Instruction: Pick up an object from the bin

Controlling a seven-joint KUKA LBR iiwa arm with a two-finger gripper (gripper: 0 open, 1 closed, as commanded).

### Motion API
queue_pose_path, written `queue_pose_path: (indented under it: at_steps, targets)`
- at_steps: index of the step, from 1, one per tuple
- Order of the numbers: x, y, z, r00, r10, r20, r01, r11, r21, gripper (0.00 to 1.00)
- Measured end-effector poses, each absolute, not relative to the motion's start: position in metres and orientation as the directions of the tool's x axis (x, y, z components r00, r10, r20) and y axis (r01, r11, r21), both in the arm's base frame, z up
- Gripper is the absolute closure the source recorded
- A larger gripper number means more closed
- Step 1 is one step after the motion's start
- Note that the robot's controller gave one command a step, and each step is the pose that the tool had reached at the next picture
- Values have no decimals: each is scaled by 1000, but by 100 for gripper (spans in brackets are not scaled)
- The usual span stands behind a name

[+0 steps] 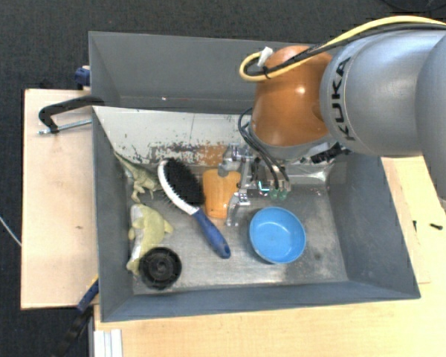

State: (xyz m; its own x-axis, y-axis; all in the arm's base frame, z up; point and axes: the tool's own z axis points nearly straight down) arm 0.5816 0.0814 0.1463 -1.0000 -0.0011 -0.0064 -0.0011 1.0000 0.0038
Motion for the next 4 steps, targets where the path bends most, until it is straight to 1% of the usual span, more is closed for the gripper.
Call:
queue_pose_path:
  at_steps: [1, 2, 3, 4]
  targets:
    - [581, 82, 123, -1000, -21, -11, -21, 1000, 3, 0]
    - [582, 108, 135, -921, -390, -8, -390, 921, 0, 0]
    - [519, 104, 73, -980, -197, -13, -197, 980, 0, 0]
    - [519, 105, 73, -980, -197, -10, -197, 980, 2, 100]
